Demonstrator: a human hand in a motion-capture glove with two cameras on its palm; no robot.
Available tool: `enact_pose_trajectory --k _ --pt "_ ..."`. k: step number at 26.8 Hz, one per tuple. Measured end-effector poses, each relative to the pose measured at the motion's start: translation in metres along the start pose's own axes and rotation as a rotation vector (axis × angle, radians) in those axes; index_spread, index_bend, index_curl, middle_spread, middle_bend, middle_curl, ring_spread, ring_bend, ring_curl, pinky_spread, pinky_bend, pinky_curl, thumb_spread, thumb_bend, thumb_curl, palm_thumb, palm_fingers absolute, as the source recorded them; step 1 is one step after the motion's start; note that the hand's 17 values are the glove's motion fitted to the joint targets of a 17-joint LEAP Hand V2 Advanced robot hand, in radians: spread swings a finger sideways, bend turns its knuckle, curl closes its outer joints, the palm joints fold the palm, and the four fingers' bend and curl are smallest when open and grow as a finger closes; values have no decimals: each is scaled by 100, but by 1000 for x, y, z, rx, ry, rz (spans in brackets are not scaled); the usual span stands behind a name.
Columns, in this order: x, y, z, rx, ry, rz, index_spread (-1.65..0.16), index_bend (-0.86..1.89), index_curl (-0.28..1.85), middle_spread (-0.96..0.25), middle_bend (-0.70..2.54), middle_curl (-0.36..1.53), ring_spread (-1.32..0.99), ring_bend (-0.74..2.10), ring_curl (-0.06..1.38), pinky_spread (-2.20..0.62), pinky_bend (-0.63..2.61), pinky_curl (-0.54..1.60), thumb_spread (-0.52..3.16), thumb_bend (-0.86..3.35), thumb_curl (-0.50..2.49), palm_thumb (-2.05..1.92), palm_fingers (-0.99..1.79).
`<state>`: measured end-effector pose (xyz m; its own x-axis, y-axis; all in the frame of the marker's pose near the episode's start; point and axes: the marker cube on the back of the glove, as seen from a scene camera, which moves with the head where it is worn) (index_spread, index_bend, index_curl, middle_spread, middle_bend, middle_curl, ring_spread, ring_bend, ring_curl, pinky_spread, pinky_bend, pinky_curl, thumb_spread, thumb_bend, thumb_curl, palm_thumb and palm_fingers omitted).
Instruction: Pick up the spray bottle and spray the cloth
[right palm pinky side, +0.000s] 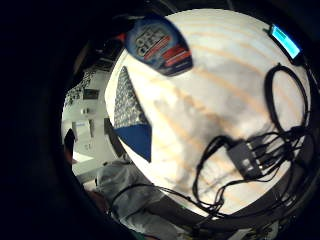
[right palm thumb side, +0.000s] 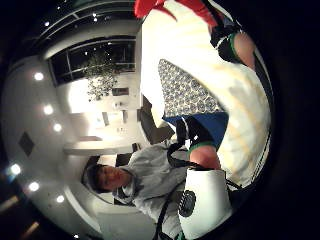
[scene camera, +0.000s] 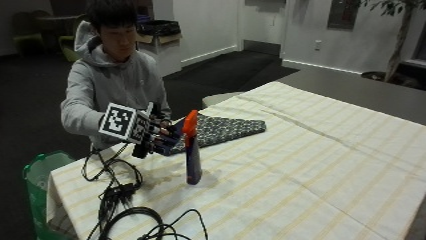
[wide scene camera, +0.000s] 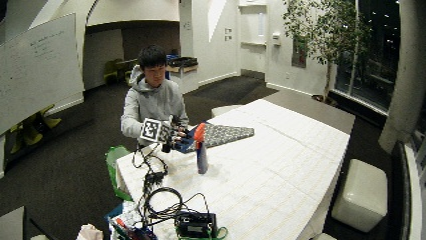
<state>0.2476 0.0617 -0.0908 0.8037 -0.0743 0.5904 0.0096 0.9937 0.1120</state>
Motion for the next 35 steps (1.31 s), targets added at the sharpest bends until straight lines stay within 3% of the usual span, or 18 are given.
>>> enact_pose_trajectory --k 4,15,35 --pt "13 -15 -20 1 10 42 -32 41 41 -14 40 36 -9 17 17 22 13 18 92 0 38 83 53" --pt "38 -71 -34 -103 -144 41 -38 11 33 -16 18 31 -6 18 17 21 37 29 86 -3 39 84 -1" --pt "44 -134 -6 -341 -268 -88 -47 14 25 -22 19 29 -5 18 19 21 37 31 74 -4 38 82 -9"
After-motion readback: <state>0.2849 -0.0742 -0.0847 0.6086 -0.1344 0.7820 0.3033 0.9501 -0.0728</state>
